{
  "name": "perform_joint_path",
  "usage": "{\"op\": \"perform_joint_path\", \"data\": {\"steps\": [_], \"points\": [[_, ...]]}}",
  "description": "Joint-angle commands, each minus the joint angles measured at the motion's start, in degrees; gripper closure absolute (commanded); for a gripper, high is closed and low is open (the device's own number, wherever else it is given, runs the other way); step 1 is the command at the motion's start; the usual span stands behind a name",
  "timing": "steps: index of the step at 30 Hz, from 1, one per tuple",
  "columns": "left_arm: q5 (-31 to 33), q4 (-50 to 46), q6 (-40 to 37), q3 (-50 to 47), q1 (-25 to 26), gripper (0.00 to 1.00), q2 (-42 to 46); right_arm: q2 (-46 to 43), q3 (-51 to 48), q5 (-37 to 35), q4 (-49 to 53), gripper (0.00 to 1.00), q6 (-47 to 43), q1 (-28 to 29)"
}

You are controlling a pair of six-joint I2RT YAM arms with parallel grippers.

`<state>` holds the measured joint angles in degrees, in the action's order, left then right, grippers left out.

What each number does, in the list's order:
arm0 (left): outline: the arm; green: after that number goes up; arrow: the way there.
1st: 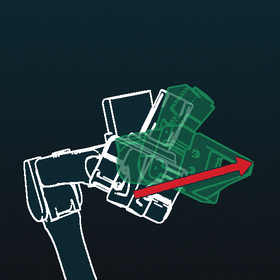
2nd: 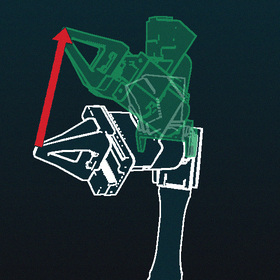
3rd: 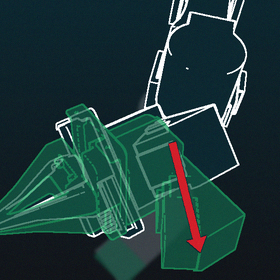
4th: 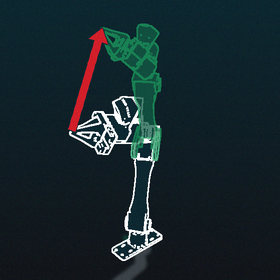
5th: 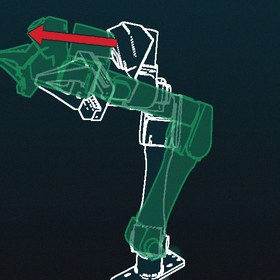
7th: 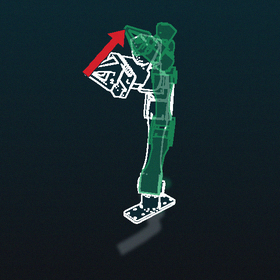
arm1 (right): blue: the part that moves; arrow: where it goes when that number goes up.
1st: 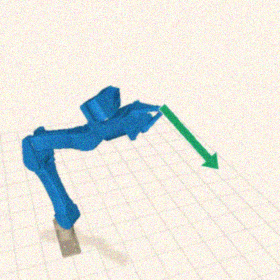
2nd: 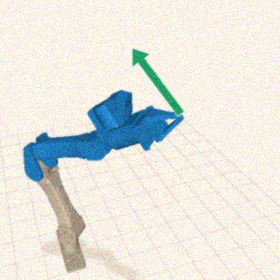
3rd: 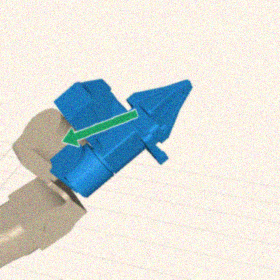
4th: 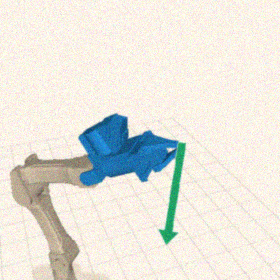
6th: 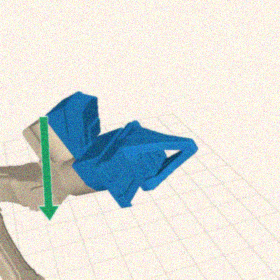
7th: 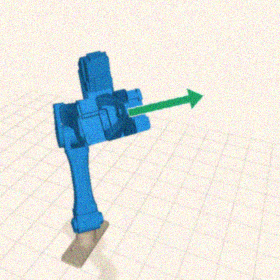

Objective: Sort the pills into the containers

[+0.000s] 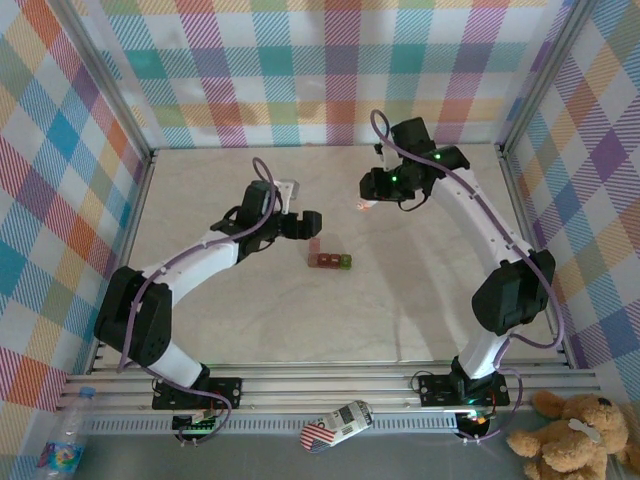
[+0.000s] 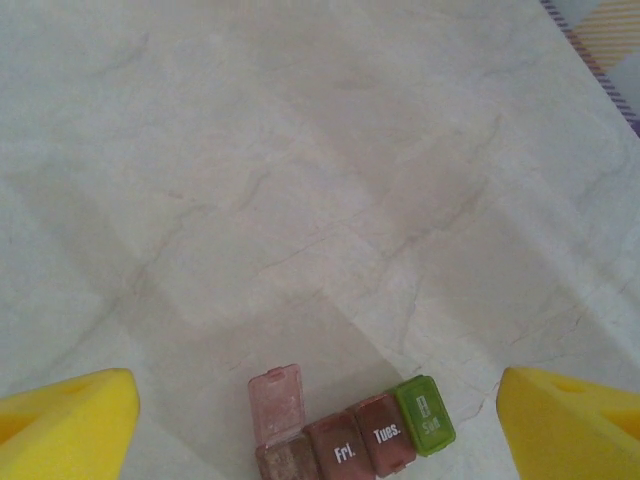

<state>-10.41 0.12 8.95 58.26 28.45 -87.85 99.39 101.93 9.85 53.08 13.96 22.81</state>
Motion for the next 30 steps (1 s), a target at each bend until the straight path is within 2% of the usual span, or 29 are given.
{"op": "perform_joint_path", "data": {"steps": [1, 5, 11, 15, 22, 27, 30], "points": [[2.32, 10.75, -8.30, -3.73, 1.17, 0.08, 4.54, 0.22, 2.88, 4.60, 1.55, 0.62, -2.20, -0.24], [1.55, 17.99, -11.43, -8.03, 1.96, 0.08, 7.61, -0.15, 2.98, 7.83, 1.35, 0.62, -2.34, -0.22], [-5.12, 15.38, -18.35, -7.42, 2.83, 0.09, 9.35, 0.55, 4.17, 13.54, 1.52, 0.62, -2.00, -0.22], [-8.29, 15.41, -20.83, -7.07, 3.17, 0.17, 8.94, 0.93, 5.18, 17.48, 2.18, 0.62, -2.22, -0.22], [-9.74, 19.22, -22.28, -7.60, 3.52, 0.21, 8.19, 1.44, 5.30, 21.65, 3.07, 0.61, -2.97, 0.11], [-12.60, 15.92, -24.35, -4.73, 3.97, 0.37, 6.35, 2.68, 5.96, 23.09, 3.20, 0.61, -2.75, 1.46], [-12.99, 15.84, -25.50, -4.53, 4.46, 0.39, 5.77, 3.37, 6.35, 23.53, 3.27, 0.61, -2.57, 1.87]]}}
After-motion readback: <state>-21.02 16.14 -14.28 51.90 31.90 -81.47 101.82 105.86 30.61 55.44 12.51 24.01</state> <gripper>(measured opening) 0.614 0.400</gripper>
